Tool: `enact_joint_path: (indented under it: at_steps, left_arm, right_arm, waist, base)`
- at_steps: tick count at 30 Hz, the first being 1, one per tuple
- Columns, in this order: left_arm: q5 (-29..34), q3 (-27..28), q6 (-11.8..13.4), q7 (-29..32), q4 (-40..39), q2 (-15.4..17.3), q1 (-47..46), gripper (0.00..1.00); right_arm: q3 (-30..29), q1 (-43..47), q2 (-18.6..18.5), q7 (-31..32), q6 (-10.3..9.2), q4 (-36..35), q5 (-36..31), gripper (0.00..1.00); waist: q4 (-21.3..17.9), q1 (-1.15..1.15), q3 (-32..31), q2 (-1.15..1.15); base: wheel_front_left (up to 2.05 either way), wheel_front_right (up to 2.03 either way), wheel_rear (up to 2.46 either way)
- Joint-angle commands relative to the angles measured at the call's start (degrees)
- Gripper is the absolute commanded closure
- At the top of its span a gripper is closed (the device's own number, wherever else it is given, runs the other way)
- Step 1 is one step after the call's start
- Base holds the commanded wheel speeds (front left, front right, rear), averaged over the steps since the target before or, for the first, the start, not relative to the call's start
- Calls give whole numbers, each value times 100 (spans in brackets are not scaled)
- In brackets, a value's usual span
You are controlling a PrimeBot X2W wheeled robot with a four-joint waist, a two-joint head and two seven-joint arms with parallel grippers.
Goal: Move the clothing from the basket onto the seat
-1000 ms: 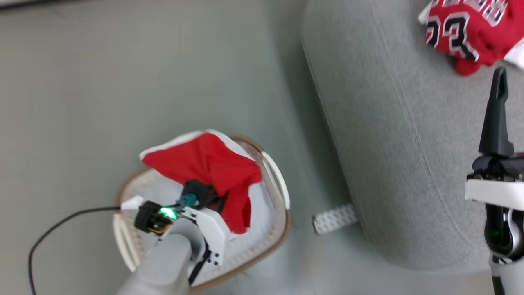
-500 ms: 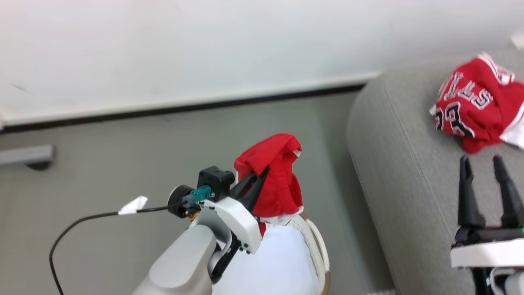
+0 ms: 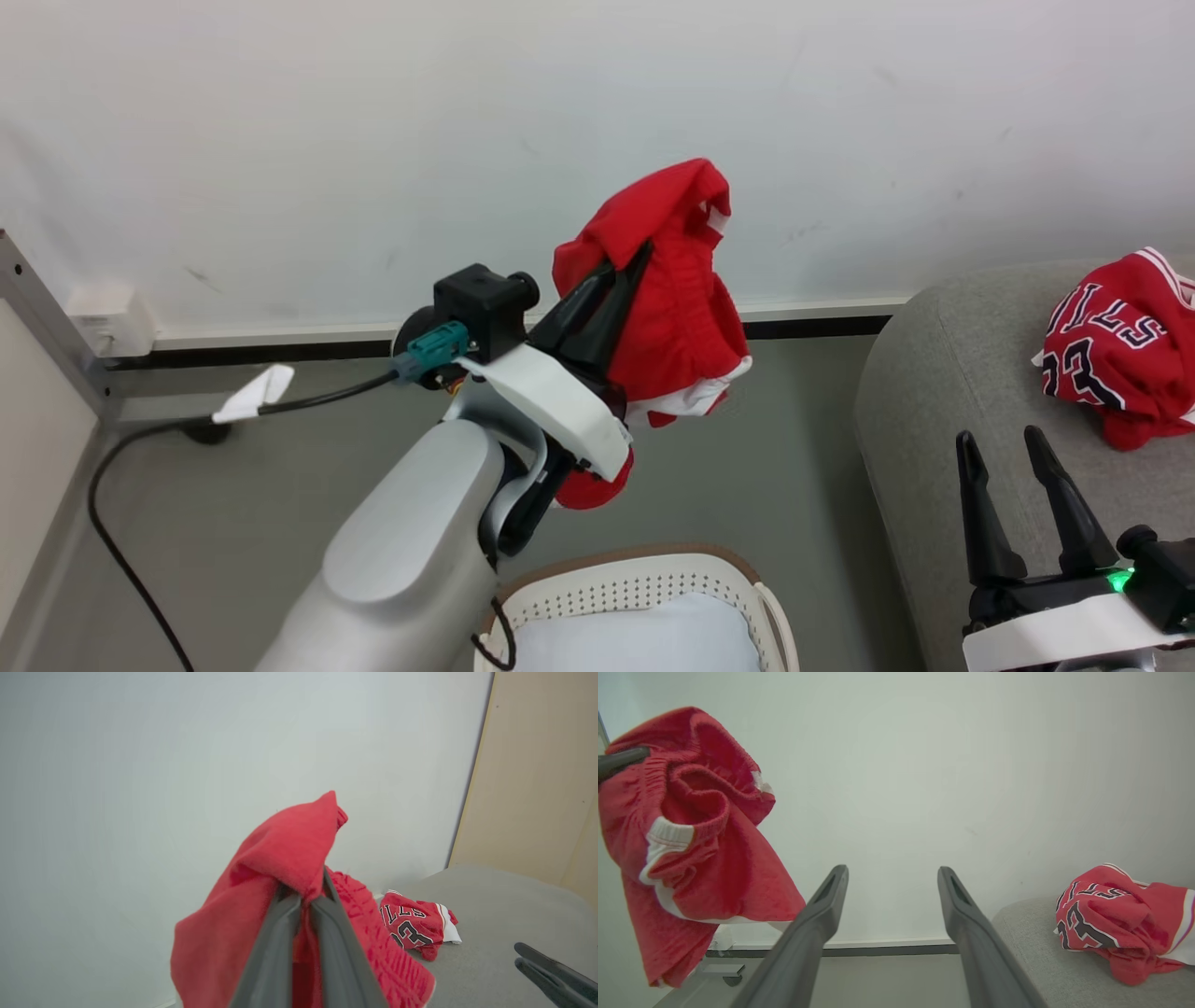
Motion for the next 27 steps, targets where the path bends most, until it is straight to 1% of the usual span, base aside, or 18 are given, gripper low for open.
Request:
enact_joint_path:
  at_steps: [1, 10, 12, 18, 22, 27]
  left_arm:
    - [-44, 17, 34, 48, -99, 45, -22, 100]
    - [-117, 5, 181, 278, -609, 153, 193, 100]
    - [-124, -14, 201, 304, -646, 165, 226, 100]
    - [-157, -129, 166, 354, -602, 118, 266, 100]
    - [-179, -256, 122, 357, -538, 62, 252, 100]
    - [-233, -485, 67, 338, -491, -37, 258, 100]
  right_arm:
    - [36, 37, -32, 4, -13, -1, 53, 0]
    - [430, 20, -161, 4, -13, 34, 144, 0]
    - [708, -40, -202, 4, -13, 69, 157, 0]
    - [1849, -364, -301, 4, -13, 268, 387, 0]
    - [2438, -721, -184, 5, -13, 518, 610, 0]
    - [2946, -1198, 13, 4, -13, 1018, 964, 0]
  waist:
    - [17, 2, -18, 0]
    - [14, 2, -40, 0]
    - [14, 2, -46, 0]
    - [126, 2, -77, 0]
    - [273, 2, -90, 0]
    - [571, 2, -118, 0]
  base:
    - [0, 0, 0]
    - [0, 0, 0]
    - [0, 0, 0]
    - [0, 0, 0]
    - [0, 0, 0]
    - [0, 0, 0]
